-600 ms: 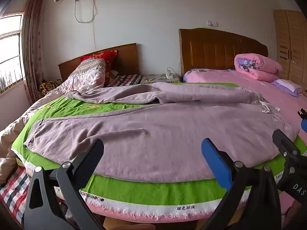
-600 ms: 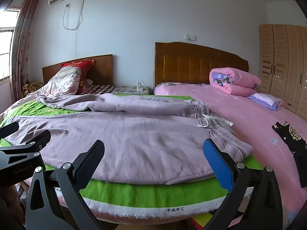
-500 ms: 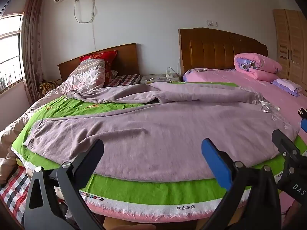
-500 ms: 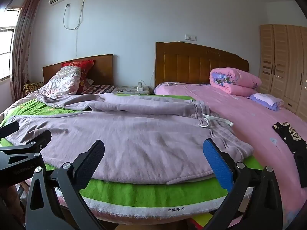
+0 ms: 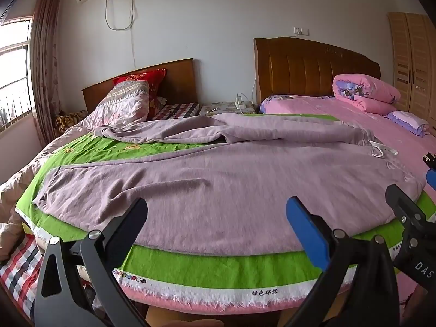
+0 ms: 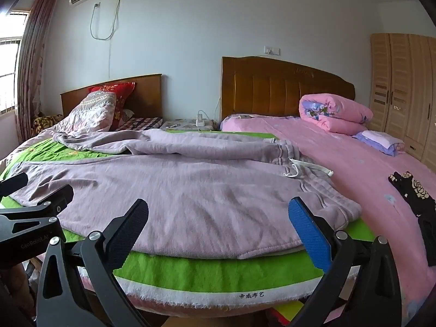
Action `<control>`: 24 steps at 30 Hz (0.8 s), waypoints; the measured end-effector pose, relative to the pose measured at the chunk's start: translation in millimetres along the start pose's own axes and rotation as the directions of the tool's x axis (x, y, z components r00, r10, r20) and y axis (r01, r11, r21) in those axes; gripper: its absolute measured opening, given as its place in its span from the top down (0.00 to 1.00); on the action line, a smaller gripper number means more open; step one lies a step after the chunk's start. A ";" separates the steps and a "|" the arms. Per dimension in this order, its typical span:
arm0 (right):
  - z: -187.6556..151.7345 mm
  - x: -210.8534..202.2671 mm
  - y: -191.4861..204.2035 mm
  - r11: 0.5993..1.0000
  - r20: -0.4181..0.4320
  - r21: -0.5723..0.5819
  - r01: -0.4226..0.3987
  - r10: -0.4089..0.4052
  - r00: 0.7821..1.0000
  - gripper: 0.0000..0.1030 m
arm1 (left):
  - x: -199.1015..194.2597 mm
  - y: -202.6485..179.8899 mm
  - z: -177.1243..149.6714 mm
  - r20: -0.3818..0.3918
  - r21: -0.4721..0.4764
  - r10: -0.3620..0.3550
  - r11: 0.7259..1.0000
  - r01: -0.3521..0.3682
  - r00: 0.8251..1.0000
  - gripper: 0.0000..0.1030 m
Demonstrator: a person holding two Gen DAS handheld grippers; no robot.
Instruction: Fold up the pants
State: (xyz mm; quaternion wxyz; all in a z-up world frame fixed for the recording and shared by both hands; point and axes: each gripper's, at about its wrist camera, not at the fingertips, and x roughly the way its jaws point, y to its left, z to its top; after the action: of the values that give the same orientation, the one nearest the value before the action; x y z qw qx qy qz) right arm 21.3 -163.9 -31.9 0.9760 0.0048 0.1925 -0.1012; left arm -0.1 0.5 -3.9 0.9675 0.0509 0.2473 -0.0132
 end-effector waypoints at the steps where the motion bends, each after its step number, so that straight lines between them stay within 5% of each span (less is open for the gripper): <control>1: -0.2 0.0 0.1 1.000 0.000 0.001 0.000 0.000 1.000 0.04 | 0.2 0.3 -0.3 -0.001 -0.002 0.000 1.000 0.000 1.000 0.01; 24: -5.0 2.7 2.2 1.000 -0.019 0.008 -0.011 0.011 1.000 0.04 | 2.2 2.9 -2.6 -0.010 -0.004 -0.003 1.000 0.003 1.000 0.01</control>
State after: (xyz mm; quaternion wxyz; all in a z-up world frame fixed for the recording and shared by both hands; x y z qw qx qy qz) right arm 22.3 -162.0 -37.6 0.9747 0.0105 0.2013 -0.0964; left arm 0.8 3.6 -7.0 0.9663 0.0488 0.2524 -0.0138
